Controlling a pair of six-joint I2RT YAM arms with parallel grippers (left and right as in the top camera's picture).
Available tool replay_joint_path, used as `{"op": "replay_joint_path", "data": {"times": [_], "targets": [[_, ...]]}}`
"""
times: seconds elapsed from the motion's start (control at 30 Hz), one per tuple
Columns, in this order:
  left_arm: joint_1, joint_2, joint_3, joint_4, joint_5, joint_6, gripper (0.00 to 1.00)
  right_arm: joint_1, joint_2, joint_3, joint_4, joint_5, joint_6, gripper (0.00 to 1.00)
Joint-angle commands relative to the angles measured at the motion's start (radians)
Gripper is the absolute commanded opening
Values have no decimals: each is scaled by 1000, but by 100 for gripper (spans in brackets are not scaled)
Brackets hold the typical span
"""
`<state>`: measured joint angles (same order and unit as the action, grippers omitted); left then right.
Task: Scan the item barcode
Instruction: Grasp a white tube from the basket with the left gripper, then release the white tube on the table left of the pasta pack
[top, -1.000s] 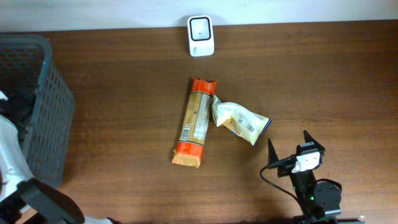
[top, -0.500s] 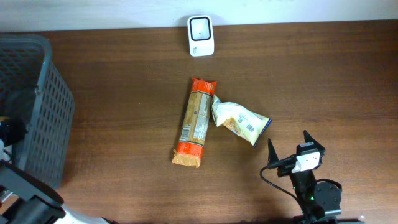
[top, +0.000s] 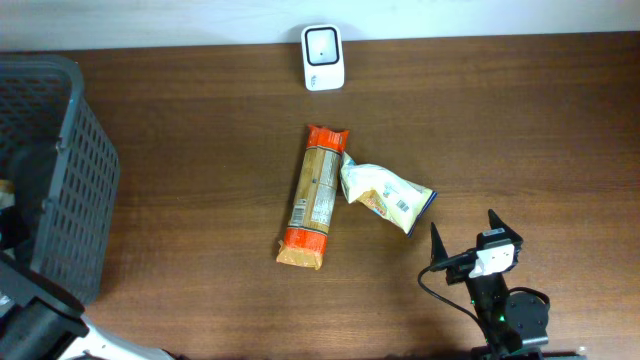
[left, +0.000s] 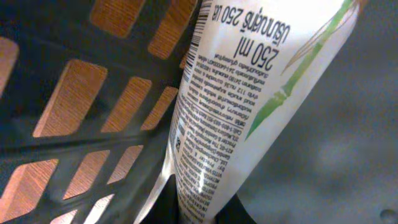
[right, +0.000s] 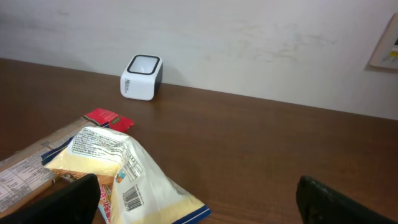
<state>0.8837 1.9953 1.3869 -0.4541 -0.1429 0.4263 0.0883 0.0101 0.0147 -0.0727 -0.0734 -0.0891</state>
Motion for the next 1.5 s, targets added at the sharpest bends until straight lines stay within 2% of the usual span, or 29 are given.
{"op": "replay_joint_path", "data": {"times": [0.0, 0.1, 0.17, 0.27, 0.5, 0.67, 0.73, 0.8, 0.87, 0.93, 0.97, 1.07, 1.2, 1.23, 1.3, 1.37, 1.4, 1.47], "targets": [[0, 48, -13, -10, 142, -37, 0, -4, -6, -9, 1, -5, -4, 99], [0, -21, 22, -10, 322, -87, 0, -4, -6, -9, 1, -5, -5, 99], [-4, -96, 56, -10, 407, -164, 0, -4, -6, -9, 1, -5, -5, 99], [-39, -196, 74, -2, 478, -192, 0, -4, -6, -9, 1, -5, -4, 99], [-160, -416, 75, 126, 476, -203, 0, -4, -6, -9, 1, -5, -5, 99], [-198, -610, 75, 197, 461, -270, 0, -4, -6, -9, 1, -5, -4, 99], [-306, -743, 75, 182, 462, -284, 0, -4, -6, -9, 1, -5, -5, 99], [-499, -812, 75, 64, 461, -284, 0, -4, -6, -9, 1, -5, -4, 99], [-780, -743, 71, -157, 457, -333, 0, -4, -6, -9, 1, -5, -5, 99], [-921, -604, 71, -296, 393, -336, 0, -4, -6, -9, 1, -5, -4, 99], [-978, -500, 71, -366, 335, -377, 0, -4, -6, -9, 1, -5, -4, 99], [-1061, -190, 71, -408, 329, -503, 0, -4, -6, -9, 1, -5, -5, 99], [-1123, -45, 71, -456, 329, -517, 0, -4, -6, -9, 1, -5, -4, 99], [-1138, -30, 71, -456, 329, -517, 15, -4, -6, -9, 1, -5, -4, 99], [-1154, -26, 71, -454, 329, -517, 68, -4, -6, -9, 1, -5, -4, 99], [-1157, -27, 99, -451, 329, -517, 93, -4, -6, -9, 1, -5, -5, 99], [-1154, -27, 124, -461, 329, -517, 98, -4, -6, -9, 1, -5, -5, 99], [-1130, -40, 264, -531, 328, -516, 99, -4, -6, -9, 1, -5, -4, 99]]}}
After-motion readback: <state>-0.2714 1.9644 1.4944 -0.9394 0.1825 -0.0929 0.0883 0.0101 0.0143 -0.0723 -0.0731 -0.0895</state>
